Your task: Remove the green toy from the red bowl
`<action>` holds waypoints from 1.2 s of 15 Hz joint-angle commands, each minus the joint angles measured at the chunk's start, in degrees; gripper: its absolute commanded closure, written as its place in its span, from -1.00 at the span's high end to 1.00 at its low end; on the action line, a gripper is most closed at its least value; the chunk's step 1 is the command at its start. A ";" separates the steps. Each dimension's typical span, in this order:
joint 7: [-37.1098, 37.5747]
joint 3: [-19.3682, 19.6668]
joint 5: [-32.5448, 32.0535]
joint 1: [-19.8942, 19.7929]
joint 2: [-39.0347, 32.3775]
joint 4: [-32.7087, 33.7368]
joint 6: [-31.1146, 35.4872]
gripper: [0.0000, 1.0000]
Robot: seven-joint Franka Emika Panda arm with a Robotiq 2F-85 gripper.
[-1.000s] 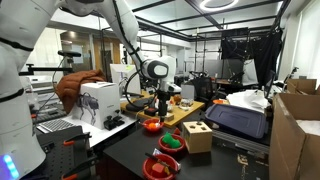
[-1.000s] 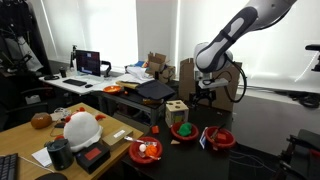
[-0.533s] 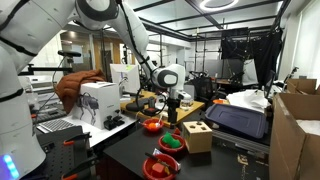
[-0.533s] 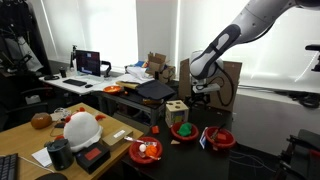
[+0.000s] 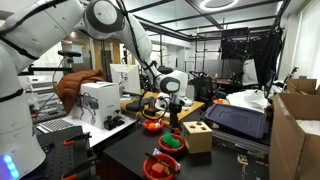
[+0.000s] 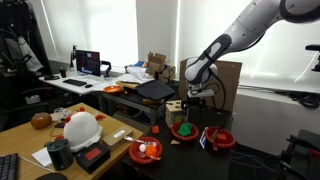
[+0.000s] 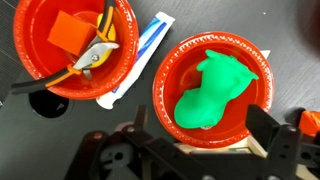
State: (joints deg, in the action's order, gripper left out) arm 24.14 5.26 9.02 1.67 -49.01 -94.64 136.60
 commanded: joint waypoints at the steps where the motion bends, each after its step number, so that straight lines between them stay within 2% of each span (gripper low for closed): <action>1: 3.58 -0.59 2.10 0.78 -2.01 3.26 -0.96 1.00; 10: 7.97 -1.04 3.11 3.00 -6.94 4.70 -0.63 1.00; 18: 5.57 -2.56 4.17 2.56 -7.21 4.99 3.00 1.00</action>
State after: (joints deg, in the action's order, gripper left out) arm 30.79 3.48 11.84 4.55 -56.52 -90.59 138.34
